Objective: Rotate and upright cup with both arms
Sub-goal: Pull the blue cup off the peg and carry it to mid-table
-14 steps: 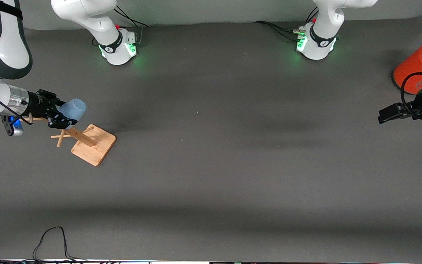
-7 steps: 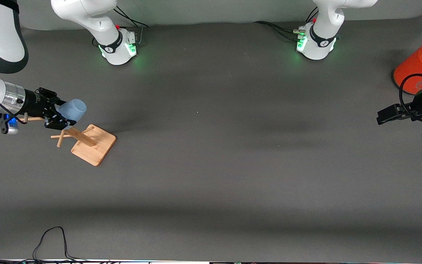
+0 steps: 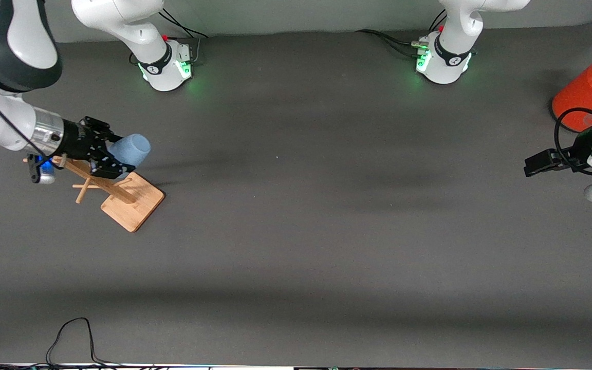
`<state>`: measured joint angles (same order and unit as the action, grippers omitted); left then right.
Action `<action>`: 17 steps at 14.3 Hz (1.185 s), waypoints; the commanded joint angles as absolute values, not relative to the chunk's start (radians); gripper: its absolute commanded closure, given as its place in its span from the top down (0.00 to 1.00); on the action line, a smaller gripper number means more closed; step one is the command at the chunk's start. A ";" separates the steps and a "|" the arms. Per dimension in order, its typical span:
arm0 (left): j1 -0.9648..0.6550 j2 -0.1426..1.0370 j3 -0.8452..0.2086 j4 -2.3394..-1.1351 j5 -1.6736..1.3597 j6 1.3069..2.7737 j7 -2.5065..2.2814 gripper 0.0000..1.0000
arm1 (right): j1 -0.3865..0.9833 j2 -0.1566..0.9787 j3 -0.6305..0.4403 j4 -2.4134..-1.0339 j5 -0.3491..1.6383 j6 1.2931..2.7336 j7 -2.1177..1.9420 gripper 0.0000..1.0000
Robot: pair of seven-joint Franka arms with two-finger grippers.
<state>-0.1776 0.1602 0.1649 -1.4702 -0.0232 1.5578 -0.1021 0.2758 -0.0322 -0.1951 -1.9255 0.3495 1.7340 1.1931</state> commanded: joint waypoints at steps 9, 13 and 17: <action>-0.181 0.135 0.173 -1.463 -0.057 1.506 -0.101 1.00 | 0.299 0.089 0.311 -1.878 0.201 2.084 1.809 0.74; -0.179 0.137 0.173 -1.460 -0.077 1.516 -0.101 1.00 | 0.440 0.280 0.377 -1.784 -0.052 2.129 2.121 0.74; -0.175 0.126 0.175 -1.457 -0.078 1.517 -0.098 1.00 | 0.555 0.484 0.377 -1.741 -0.308 2.236 2.466 0.74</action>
